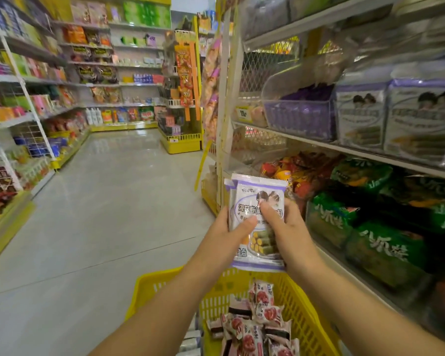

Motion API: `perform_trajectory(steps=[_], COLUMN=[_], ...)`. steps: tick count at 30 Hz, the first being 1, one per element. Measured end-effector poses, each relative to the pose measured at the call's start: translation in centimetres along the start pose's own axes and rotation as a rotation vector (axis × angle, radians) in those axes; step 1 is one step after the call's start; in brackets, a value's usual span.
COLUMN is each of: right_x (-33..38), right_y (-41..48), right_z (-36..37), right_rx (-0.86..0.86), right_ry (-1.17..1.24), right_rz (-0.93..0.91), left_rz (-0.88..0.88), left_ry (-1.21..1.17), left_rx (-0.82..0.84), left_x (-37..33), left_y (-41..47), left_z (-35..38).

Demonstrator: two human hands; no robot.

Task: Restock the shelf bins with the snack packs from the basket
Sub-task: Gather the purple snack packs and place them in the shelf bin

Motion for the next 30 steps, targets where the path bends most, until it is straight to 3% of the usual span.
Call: perform_trajectory(steps=[3, 7, 10, 14, 19, 25, 28, 30], right_x=[3.0, 9.5, 14.7, 20.4, 26.1, 33.9, 35.9, 36.4], right_y=[-0.8, -2.7, -4.6, -7.7, -10.2, -13.5, -13.5, -12.6], right_z=[-1.5, -3.9, -5.9, -7.8, -10.1, -11.8, -12.8, -13.8], right_rx=[0.076, 0.368, 0.416, 0.414, 0.172, -0.313, -0.493, -0.577], right_ry=[0.009, -0.326, -0.524, -0.603, -0.697, -1.145, -1.335, -1.487], right_rz=[-0.033, 0.058, 0.078, 0.037, -0.155, -0.767, -0.948, -0.986], left_rz=[0.032, 0.039, 0.027, 0.063, 0.205, 0.594, 0.606, 0.606], left_ry=[0.034, 0.099, 0.046, 0.058, 0.078, 0.249, 0.261, 0.414], left_rx=[0.103, 0.333, 0.467, 0.524, 0.58, 0.338, 0.261, 0.283], left_x=[-2.0, -6.0, -9.8, -14.4, -19.0, -24.0, -23.7, -22.5], left_y=[0.3, 0.6, 1.2, 2.4, 3.5, 7.2, 9.4, 10.3], left_z=[0.3, 2.0, 4.3, 7.8, 12.7, 17.6, 19.2, 20.1])
Point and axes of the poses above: each hand's wrist, its own y-axis towards the middle knuckle, its own z-axis out of the palm, x = y × z, the point moved 5 cm from there along y, towards the middle knuckle, and after that the axes turned 11 degrees about z, right-handed, at the moved point
